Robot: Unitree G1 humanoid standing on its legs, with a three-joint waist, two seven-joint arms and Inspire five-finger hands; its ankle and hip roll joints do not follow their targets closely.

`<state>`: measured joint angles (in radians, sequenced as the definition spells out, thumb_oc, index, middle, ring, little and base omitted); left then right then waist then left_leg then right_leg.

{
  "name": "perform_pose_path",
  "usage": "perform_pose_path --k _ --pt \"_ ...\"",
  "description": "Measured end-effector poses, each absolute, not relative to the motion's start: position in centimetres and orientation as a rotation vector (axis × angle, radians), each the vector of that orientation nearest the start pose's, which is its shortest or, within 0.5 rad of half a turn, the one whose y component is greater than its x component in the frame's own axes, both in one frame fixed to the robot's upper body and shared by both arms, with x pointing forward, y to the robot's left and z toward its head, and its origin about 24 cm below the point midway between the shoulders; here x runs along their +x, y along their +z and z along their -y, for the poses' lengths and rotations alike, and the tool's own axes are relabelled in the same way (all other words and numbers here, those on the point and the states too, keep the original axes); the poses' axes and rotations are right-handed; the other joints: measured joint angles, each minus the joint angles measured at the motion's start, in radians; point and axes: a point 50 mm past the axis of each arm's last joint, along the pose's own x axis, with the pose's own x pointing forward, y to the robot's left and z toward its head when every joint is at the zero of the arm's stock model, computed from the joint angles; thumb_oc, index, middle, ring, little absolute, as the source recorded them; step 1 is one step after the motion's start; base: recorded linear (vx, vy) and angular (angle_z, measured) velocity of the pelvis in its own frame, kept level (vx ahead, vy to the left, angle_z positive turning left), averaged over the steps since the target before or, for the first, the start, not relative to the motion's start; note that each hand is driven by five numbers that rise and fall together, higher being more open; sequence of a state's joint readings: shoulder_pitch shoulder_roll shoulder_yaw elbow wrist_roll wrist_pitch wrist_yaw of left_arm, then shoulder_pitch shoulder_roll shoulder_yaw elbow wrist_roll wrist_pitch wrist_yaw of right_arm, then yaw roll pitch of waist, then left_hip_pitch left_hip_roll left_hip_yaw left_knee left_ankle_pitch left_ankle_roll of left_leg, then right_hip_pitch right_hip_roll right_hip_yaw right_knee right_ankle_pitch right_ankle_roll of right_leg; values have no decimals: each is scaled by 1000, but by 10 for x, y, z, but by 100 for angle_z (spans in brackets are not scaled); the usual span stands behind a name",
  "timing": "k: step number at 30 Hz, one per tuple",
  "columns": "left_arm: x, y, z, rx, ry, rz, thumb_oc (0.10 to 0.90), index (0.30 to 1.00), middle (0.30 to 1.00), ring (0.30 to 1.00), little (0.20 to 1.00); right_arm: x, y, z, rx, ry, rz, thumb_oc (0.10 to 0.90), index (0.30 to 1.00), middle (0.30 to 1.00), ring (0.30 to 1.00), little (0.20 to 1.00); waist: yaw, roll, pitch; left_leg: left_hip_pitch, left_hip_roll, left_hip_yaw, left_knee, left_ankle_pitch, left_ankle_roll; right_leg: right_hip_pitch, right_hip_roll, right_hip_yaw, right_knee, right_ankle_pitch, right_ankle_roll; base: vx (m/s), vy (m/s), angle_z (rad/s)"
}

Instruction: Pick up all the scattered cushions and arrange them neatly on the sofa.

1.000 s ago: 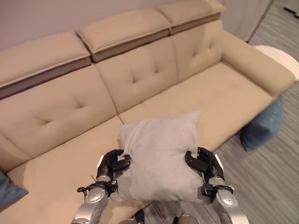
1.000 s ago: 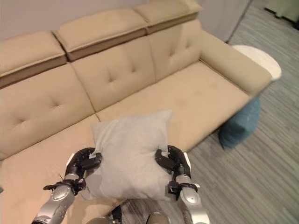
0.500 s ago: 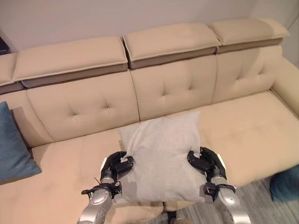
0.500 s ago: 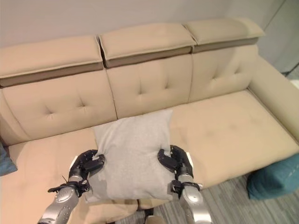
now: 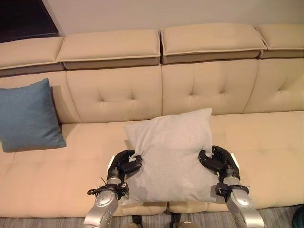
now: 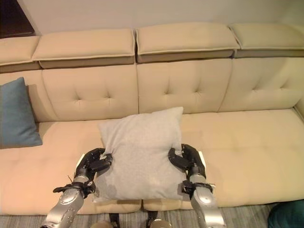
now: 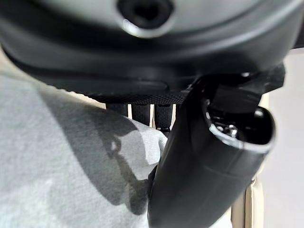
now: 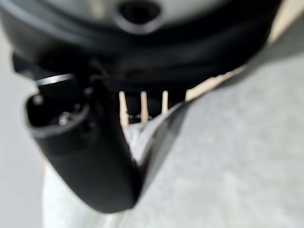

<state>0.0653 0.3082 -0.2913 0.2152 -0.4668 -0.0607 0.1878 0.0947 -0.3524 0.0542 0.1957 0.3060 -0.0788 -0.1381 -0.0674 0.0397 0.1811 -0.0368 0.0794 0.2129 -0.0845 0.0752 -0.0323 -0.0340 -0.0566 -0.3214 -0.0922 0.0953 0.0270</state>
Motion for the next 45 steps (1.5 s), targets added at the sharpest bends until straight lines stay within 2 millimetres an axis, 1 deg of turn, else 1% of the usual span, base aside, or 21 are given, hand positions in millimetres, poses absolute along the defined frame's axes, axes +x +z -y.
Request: perform_pose_path --k 5,8,11,12,13,19,23,27,28,29,30,34,36,37,38,39,40,41,43,44,45 --pt "236 -12 -171 -45 8 -258 400 300 300 300 300 239 10 226 -137 -187 -143 400 300 300 300 300 -3 0 -1 -83 -21 22 -5 41 24 -99 -18 27 1 42 6 -149 37 -12" --pt "276 28 -170 32 23 -95 400 300 300 300 300 276 44 220 -198 -213 -7 400 300 300 300 300 0 -1 1 -178 -27 27 -4 61 33 -196 -24 38 1 70 1 -226 28 -5" --pt "301 59 -166 57 45 19 400 300 300 300 300 303 71 211 -233 -223 92 400 300 300 300 300 1 0 4 -215 -25 24 -4 68 32 -232 -23 41 1 74 0 -178 29 2" --pt "322 91 -165 80 67 128 400 300 300 300 300 323 101 211 -293 -249 184 400 300 300 300 300 3 4 5 -271 -25 16 -4 82 28 -285 -23 37 1 85 0 -87 22 9" --pt "329 106 -161 73 71 185 400 300 300 300 300 329 115 211 -319 -256 232 400 300 300 300 300 3 7 7 -298 -25 11 -4 88 26 -310 -22 34 1 90 1 -45 24 12" --pt "344 170 -154 53 160 450 400 300 300 300 300 348 194 206 -453 -362 524 400 300 300 300 300 6 24 17 -357 -24 2 -4 97 29 -366 -22 30 1 96 -6 -3 4 1" --pt "347 195 -147 102 234 565 400 300 300 300 300 352 230 204 -607 -428 672 400 300 300 300 300 24 24 18 -391 -24 0 -4 97 29 -404 -22 38 1 96 -6 -9 -8 -3" --pt "366 213 -135 156 287 585 400 300 300 300 300 375 258 199 -695 -511 702 400 300 300 300 300 33 24 18 -425 -24 -4 -4 98 28 -436 -22 36 2 96 -6 -26 -15 3" --pt "370 217 -134 168 293 589 400 300 300 300 300 377 264 197 -699 -518 710 533 500 500 500 500 32 23 19 -441 -24 -7 -4 98 28 -451 -23 35 2 96 -6 -74 -27 4" --pt "376 217 -136 195 319 586 496 444 444 444 444 383 265 195 -711 -541 695 673 709 709 709 709 31 21 20 -452 -23 -8 2 99 26 -460 -23 35 3 97 -6 -50 -37 11" --pt "390 228 -133 263 333 555 800 900 900 900 900 394 274 193 -779 -552 652 800 900 900 900 900 31 20 21 -495 -25 -15 20 99 26 -489 -28 31 4 97 -6 -11 -22 6" --pt "409 254 -145 399 353 527 800 900 900 900 900 412 270 189 -788 -509 498 800 900 900 900 900 37 12 30 -567 -21 -17 31 99 26 -563 -25 55 5 102 -11 -41 -9 -2" --pt "407 262 -155 430 348 551 800 900 900 900 900 412 266 190 -762 -492 469 800 900 900 900 900 29 -21 54 -685 -34 -33 178 78 26 -593 -56 84 12 108 -17 -29 -9 13" --pt "401 267 -159 403 340 598 800 900 900 900 900 411 266 189 -752 -471 473 800 900 900 900 900 30 -46 74 -722 -33 -63 96 109 15 -615 -62 100 11 109 -16 -89 -31 -28" --pt "396 276 -162 349 343 637 800 900 900 900 900 407 273 182 -739 -436 530 800 900 900 900 900 41 -14 98 -678 9 -83 -4 216 -3 -621 -23 101 15 104 -8 -94 -42 -45" --pt "393 280 -157 318 322 666 800 900 900 900 900 404 278 187 -733 -448 549 800 900 900 900 900 37 -10 128 -669 6 -98 -3 221 4 -659 -36 95 102 84 12 -92 -48 -51" --pt "390 274 -155 279 301 667 800 900 900 900 900 401 277 193 -713 -457 551 800 900 900 900 900 44 -1 133 -667 6 -104 -3 227 12 -727 -51 92 208 17 61 -9 -30 -2" --pt "385 257 -151 208 272 655 800 900 900 900 900 397 271 198 -685 -463 551 800 900 900 900 900 40 11 134 -661 -5 -114 -1 227 12 -728 -61 84 209 10 78 6 -27 12" --pt "380 231 -152 112 254 599 800 900 900 900 900 392 266 211 -676 -483 551 800 900 900 900 900 46 5 138 -671 -49 -108 36 216 4 -590 -80 106 2 99 43 16 -26 45" --pt "379 231 -154 122 241 597 800 900 900 900 900 391 266 211 -673 -482 554 800 900 900 900 900 39 -9 149 -775 -51 -103 185 154 -1 -591 -95 102 4 104 38 20 -18 24" --pt "375 228 -155 101 231 608 800 900 900 900 900 389 260 210 -663 -460 551 800 900 900 900 900 53 -12 147 -740 -32 -85 141 204 2 -591 -82 106 12 103 39 16 -12 -19"
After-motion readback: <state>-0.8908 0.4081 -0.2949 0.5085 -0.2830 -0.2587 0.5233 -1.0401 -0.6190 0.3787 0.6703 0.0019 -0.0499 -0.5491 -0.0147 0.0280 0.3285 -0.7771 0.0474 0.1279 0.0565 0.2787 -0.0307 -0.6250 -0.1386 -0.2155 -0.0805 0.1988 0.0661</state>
